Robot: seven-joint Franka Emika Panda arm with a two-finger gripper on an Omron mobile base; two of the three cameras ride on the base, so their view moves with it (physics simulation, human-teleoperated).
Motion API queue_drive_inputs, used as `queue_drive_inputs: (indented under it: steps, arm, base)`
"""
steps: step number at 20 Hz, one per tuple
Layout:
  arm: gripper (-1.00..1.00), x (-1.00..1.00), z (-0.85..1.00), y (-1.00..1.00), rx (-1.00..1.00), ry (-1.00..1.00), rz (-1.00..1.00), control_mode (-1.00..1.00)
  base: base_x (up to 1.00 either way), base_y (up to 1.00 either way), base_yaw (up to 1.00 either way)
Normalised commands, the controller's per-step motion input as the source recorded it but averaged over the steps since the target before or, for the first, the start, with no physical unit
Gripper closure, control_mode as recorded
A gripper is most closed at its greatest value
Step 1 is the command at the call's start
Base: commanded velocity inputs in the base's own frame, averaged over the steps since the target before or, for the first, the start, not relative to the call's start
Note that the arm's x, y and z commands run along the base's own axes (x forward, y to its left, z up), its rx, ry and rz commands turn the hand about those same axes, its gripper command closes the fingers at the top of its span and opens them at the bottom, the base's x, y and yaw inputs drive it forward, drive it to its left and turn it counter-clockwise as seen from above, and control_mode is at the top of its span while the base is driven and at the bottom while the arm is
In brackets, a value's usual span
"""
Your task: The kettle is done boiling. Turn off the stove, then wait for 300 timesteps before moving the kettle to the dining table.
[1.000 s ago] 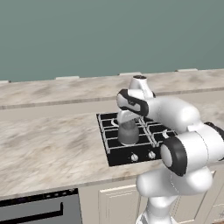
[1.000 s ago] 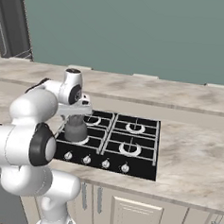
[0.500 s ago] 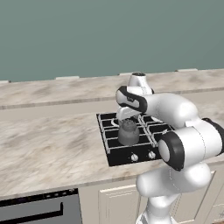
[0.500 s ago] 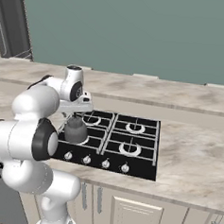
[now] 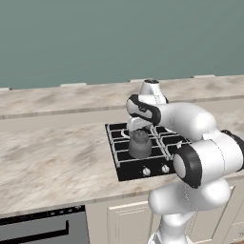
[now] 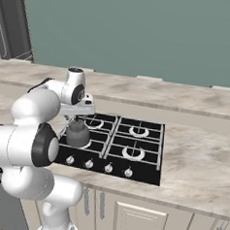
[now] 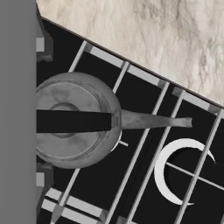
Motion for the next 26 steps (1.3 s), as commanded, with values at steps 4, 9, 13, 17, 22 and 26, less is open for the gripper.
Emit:
queue_drive_inputs:
  steps: [4,9,13,17,22,26]
  arm:
    - [1.0,0.0,0.0,0.02,0.0,-0.02,0.0,-1.0]
    - [1.0,0.0,0.0,0.0,0.0,0.0,0.0,-1.0]
    - [1.0,0.0,0.0,0.03,-0.01,0.0,0.0,-1.0]
    - [1.0,-0.03,0.13,0.0,0.0,0.0,0.0,-1.0]
    - [1.0,-0.17,0.59,-0.03,0.01,0.0,0.0,-1.0]
    - [1.0,-0.13,0.67,-0.11,0.02,0.0,0.0,-1.0]
  base:
    - [0.0,0.0,0.0]
    - [0.0,0.0,0.0]
    - [0.0,0.0,0.0]
    - [0.0,0.0,0.0]
    - [0.0,0.0,0.0]
    - [0.0,0.0,0.0]
